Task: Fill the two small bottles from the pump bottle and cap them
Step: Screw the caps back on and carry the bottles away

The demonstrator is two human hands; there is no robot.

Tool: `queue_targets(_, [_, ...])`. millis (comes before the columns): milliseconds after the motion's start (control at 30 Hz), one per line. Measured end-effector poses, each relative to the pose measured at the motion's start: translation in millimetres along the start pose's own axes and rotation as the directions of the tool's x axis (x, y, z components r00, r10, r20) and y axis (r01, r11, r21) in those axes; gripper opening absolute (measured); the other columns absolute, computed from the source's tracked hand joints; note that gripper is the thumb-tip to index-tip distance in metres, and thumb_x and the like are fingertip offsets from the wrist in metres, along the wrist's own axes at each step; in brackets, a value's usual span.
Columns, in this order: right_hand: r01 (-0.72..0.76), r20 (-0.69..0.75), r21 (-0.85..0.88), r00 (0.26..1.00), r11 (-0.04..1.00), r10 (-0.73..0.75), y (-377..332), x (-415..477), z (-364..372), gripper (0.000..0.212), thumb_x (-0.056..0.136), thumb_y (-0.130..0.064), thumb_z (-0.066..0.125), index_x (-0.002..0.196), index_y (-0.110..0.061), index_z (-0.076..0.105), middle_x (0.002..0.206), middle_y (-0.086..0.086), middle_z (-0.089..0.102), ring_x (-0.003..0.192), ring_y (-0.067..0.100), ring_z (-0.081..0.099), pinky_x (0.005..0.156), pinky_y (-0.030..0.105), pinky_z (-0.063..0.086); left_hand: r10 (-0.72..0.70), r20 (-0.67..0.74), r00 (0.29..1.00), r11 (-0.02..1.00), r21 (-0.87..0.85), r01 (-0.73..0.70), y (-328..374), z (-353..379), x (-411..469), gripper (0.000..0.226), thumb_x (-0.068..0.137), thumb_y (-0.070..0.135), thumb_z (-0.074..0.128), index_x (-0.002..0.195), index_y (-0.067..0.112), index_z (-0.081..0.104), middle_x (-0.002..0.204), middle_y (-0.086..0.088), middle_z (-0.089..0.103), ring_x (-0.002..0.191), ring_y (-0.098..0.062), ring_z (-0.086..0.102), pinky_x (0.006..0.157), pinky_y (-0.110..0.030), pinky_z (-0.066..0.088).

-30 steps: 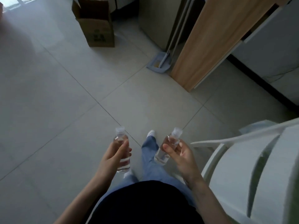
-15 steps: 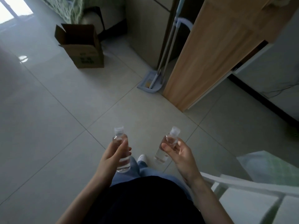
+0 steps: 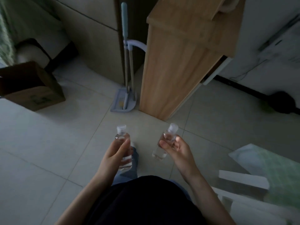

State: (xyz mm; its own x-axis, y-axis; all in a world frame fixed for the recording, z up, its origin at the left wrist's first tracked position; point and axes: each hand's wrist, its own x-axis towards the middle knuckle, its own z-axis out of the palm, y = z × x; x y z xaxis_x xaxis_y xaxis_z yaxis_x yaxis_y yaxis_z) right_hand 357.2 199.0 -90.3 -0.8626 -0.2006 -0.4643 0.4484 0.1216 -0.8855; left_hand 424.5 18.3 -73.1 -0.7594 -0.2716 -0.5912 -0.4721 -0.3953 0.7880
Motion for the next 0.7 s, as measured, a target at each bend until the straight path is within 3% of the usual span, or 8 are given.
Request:
queue_targets(367, [0.043, -0.195, 0.130, 0.981, 0.991, -0.017, -63.7, 91.3, 8.4, 0.011, 0.083, -0.017, 0.072, 0.091, -0.021, 0.067, 0.084, -0.007, 0.075, 0.083, 0.001, 0.070, 0.066, 0.012, 0.052, 0.000, 0.163, 0.987, 0.986, 0.163, -0.027, 96.4, 16.5, 116.9, 0.022, 0.085, 0.035, 0.054, 0.095, 0.017, 0.062, 0.079, -0.003, 0.063, 0.068, -0.008, 0.063, 0.058, -0.024, 0.052])
queue_targets(467, [0.053, -0.207, 0.112, 0.978, 0.992, -0.029, -76.1, 110.9, 1.3, 0.012, 0.082, -0.022, 0.073, 0.093, -0.024, 0.067, 0.091, -0.007, 0.075, 0.091, 0.007, 0.070, 0.077, 0.018, 0.053, -0.019, 0.194, 0.981, 0.983, 0.182, -0.017, 110.2, 30.3, 136.0, 0.029, 0.078, 0.042, 0.056, 0.093, 0.017, 0.061, 0.074, 0.000, 0.063, 0.062, -0.009, 0.062, 0.054, -0.023, 0.051])
queue_targets(700, [0.134, -0.176, 0.120, 0.978, 0.984, -0.112, -118.4, 165.6, -30.3, 0.015, 0.081, -0.024, 0.074, 0.095, -0.025, 0.068, 0.091, -0.008, 0.075, 0.089, 0.002, 0.069, 0.072, 0.011, 0.050, 0.073, 0.263, 0.962, 0.987, 0.122, -0.108, 139.2, 85.7, 180.7, 0.038, 0.077, 0.040, 0.055, 0.097, 0.008, 0.056, 0.072, -0.001, 0.056, 0.062, -0.013, 0.050, 0.047, -0.017, 0.044])
